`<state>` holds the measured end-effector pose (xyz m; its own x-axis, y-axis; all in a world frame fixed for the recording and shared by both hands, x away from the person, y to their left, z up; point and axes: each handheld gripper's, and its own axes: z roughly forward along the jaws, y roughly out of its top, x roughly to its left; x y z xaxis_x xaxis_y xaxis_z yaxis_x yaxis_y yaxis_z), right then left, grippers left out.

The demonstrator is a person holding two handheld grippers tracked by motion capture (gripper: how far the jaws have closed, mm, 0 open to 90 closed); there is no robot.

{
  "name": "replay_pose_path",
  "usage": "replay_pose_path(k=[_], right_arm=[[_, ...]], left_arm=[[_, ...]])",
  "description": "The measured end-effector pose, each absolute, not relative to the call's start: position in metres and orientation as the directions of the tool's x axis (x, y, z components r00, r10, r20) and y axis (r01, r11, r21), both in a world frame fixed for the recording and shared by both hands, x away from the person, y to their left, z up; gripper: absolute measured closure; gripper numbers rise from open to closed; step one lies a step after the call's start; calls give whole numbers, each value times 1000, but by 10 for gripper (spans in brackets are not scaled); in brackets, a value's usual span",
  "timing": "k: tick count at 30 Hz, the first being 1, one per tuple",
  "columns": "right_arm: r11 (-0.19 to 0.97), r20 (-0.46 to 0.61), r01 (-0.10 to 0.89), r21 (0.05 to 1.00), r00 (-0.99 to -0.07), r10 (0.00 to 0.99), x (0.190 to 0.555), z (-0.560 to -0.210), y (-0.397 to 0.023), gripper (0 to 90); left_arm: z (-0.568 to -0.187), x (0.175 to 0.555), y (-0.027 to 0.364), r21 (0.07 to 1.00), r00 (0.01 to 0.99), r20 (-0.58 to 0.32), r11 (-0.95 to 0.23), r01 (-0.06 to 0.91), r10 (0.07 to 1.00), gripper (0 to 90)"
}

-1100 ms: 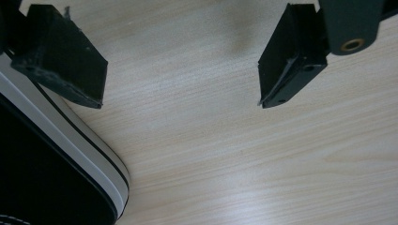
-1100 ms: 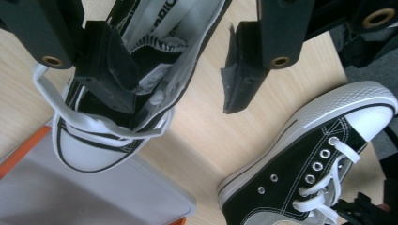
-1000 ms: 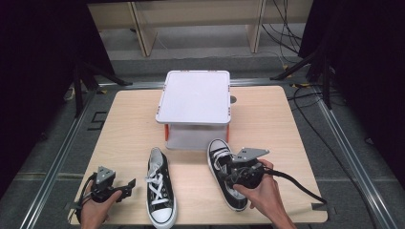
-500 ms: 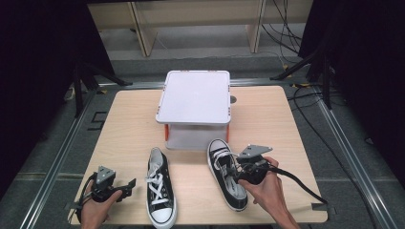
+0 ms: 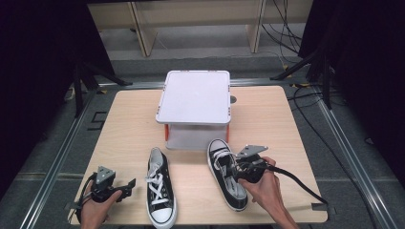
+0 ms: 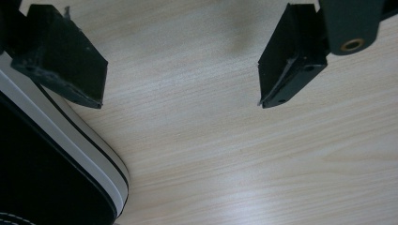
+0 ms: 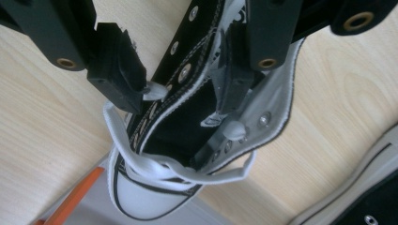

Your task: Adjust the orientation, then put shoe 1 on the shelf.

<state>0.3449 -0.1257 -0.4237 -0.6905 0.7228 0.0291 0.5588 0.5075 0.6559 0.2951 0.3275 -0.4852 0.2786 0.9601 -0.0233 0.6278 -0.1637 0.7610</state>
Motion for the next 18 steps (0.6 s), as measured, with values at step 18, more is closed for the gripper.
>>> replay_pose_path(k=[18], right_arm=[[510, 87, 576, 639, -713, 695, 361, -439, -137, 823]], left_arm=[[-485, 296, 326, 763, 281, -29, -160, 626, 959, 156]])
